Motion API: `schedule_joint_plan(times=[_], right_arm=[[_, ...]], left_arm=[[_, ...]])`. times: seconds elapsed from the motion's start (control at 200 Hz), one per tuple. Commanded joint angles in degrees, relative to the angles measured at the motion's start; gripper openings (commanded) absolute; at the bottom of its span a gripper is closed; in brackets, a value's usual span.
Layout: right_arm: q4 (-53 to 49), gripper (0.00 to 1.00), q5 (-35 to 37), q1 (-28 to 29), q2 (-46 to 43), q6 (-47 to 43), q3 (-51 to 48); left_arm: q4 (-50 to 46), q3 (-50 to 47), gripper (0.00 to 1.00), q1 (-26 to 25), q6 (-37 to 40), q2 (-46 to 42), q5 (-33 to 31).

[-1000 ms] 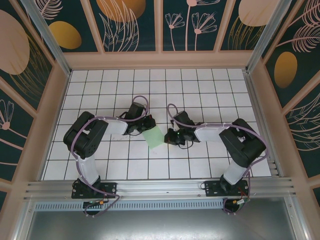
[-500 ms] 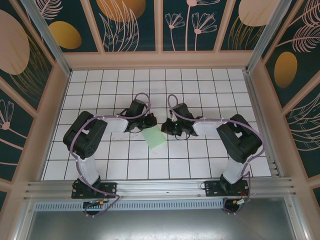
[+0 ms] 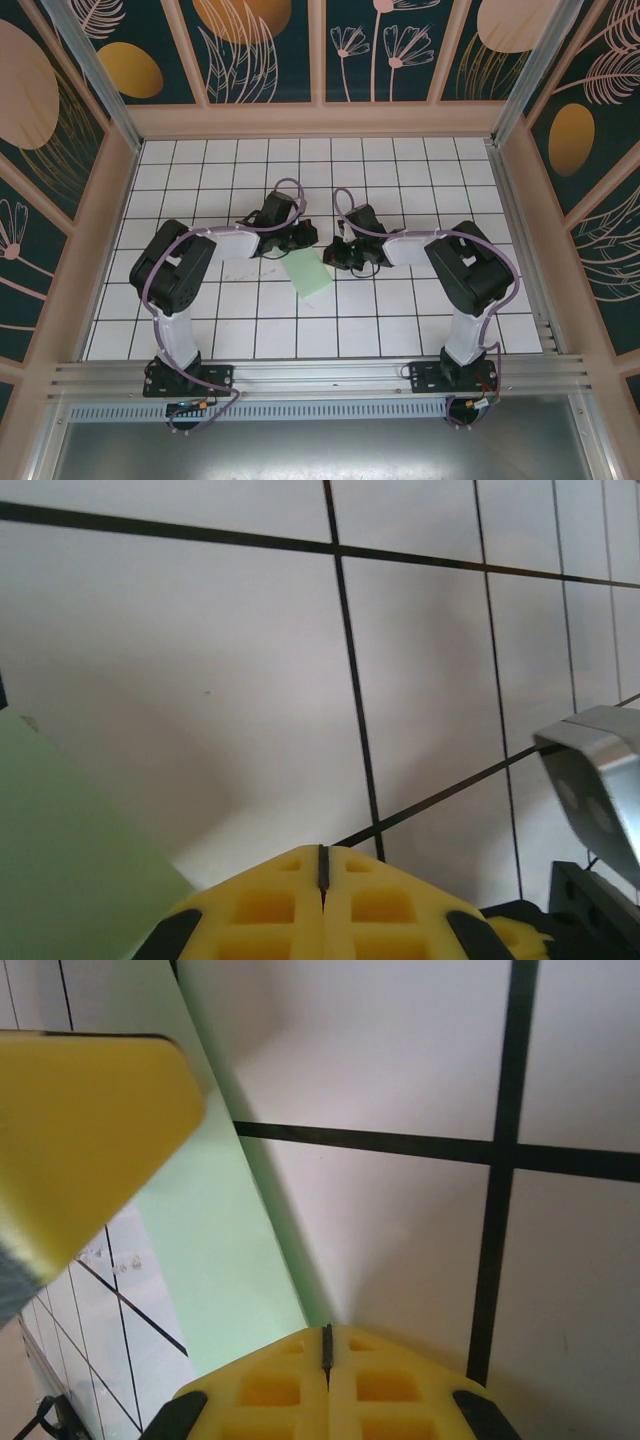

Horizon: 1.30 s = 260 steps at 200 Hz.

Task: Fold a paper plane with a square sheet of paper (pick it up from the middle)
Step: First fold in half a square sheet of paper at the center of the table.

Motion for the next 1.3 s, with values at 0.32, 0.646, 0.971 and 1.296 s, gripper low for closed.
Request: schedule_joint_plan(times=[0.32,0.646,0.971,1.296], right_arm=[[-0.79,0.00,-2.23,1.16,0.04,-3.19,2.78],[-4.23,0.00,-0.65,1.78,4.60,-3.10,5.08],[-8.16,0.00,1.97,1.80,5.14,-4.09,3.52],[-8.75,0.00,2.11,1.80,4.55,-4.46,0.98]], left_arm=[[-1.74,0.42,0.00,0.22,1.85,2.63,-1.32],[-1.76,-0.23,0.00,0.31,2.32,3.16,-1.85],[-3.28,1.45,0.00,0.78,7.07,3.95,-3.59],[-2.49,2.46,0.00,3.72,9.81,5.52,-4.03]])
